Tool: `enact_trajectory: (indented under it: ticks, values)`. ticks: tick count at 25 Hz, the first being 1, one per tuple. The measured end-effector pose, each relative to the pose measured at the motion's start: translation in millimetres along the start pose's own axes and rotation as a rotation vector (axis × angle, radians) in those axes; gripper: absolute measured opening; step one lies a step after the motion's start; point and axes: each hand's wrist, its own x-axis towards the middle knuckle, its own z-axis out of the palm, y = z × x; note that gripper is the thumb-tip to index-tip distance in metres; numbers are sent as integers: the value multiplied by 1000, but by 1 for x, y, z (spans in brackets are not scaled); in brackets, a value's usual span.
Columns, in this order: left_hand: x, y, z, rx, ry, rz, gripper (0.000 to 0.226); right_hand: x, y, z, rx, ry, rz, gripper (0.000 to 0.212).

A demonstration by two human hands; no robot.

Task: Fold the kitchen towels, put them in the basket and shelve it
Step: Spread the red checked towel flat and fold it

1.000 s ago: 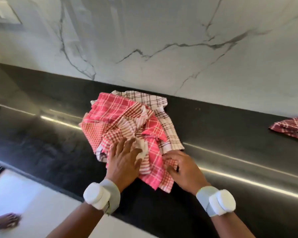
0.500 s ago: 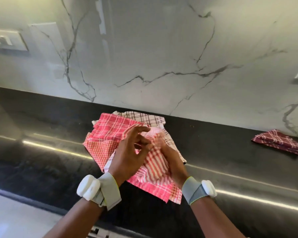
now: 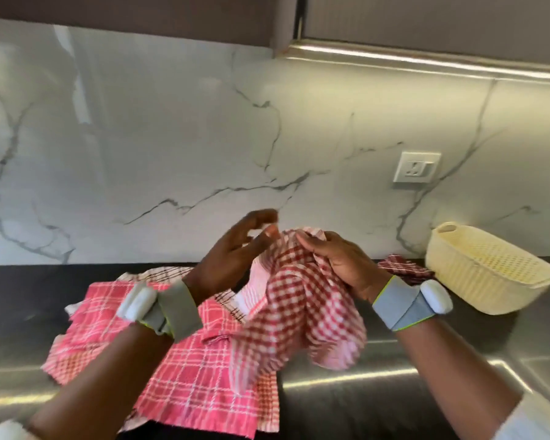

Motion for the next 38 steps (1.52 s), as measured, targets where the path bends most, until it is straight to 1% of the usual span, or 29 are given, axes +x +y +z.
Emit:
enact_trajectory:
  ticks: [1,2,3,5,6,8,9,11,13,14,16,18,21,22,23,25,26,27,28,29,30,31,32,33,34,35,36,37,38]
  values:
    - [10,3,3,-87,-174,-25,35,-4,-11,-7,-68,-18,-27,43]
    - [21,4,8,-129,-311,-24,33,-8,-21,-15,-175,0,-60,43]
    - [30,3,13,-108,-400,-7,31,-13,-33,-20,-294,29,-88,46]
    - [43,0,16,-26,-462,31,28,-20,-47,-31,-508,102,-108,47]
    - [50,0,15,-1,-447,31,27,-22,-50,-40,-597,120,-121,45]
    - [62,1,11,45,-395,30,28,-24,-47,-59,-793,147,-139,49]
    - [67,3,11,102,-376,41,30,-25,-43,-68,-871,173,-139,51]
    - [77,5,11,244,-334,84,22,-27,-37,-81,-965,240,-142,45]
    - [85,10,13,362,-248,132,11,-30,-35,-87,-976,276,-141,34]
    - [87,13,14,452,-220,147,10,-29,-34,-89,-972,292,-144,32]
    - [89,15,13,714,-199,167,17,-26,-28,-94,-1000,333,-181,37]
    - [89,6,10,888,-200,193,22,-21,-19,-102,-1027,366,-214,39]
    - [89,-16,2,1028,-174,154,13,-18,-19,-110,-969,427,-260,33]
    - [92,-24,-3,1015,-214,99,10,-20,-22,-116,-914,429,-291,31]
    - [93,-30,-8,930,-277,35,14,-22,-25,-122,-860,405,-312,30]
    - [98,-38,-20,643,-407,-83,18,-31,-34,-134,-754,284,-239,23]
    - [99,-39,-24,481,-435,-141,19,-36,-39,-139,-754,195,-143,14]
    - [103,-35,-24,321,-434,-201,20,-39,-47,-146,-807,89,-22,14]
    - [106,-32,-22,236,-439,-263,23,-40,-53,-155,-896,-11,108,25]
    - [111,-30,-20,252,-492,-293,27,-35,-55,-164,-1023,-80,232,33]
    - [118,-30,-17,396,-569,-293,32,-26,-53,-174,-1189,-83,331,38]
    - [130,-30,-12,664,-632,-232,34,-17,-53,-187,-1363,-7,383,39]
    - [142,-33,-9,976,-593,-166,34,-5,-54,-199,-1504,140,379,38]
    - [153,-32,-9,1211,-453,-104,30,5,-57,-207,-1583,317,302,35]
    - [165,-28,-12,1304,-247,-47,25,9,-61,-215,-1592,502,185,35]
    - [176,-19,-16,1243,-13,-6,21,9,-68,-222,-1544,681,65,38]
    - [184,-9,-21,1117,171,26,18,4,-75,-229,-1465,832,-45,42]
    - [185,4,-21,1023,313,98,17,-5,-80,-233,-1405,936,-141,46]
    - [182,12,-20,978,413,182,17,-15,-80,-235,-1370,991,-213,48]
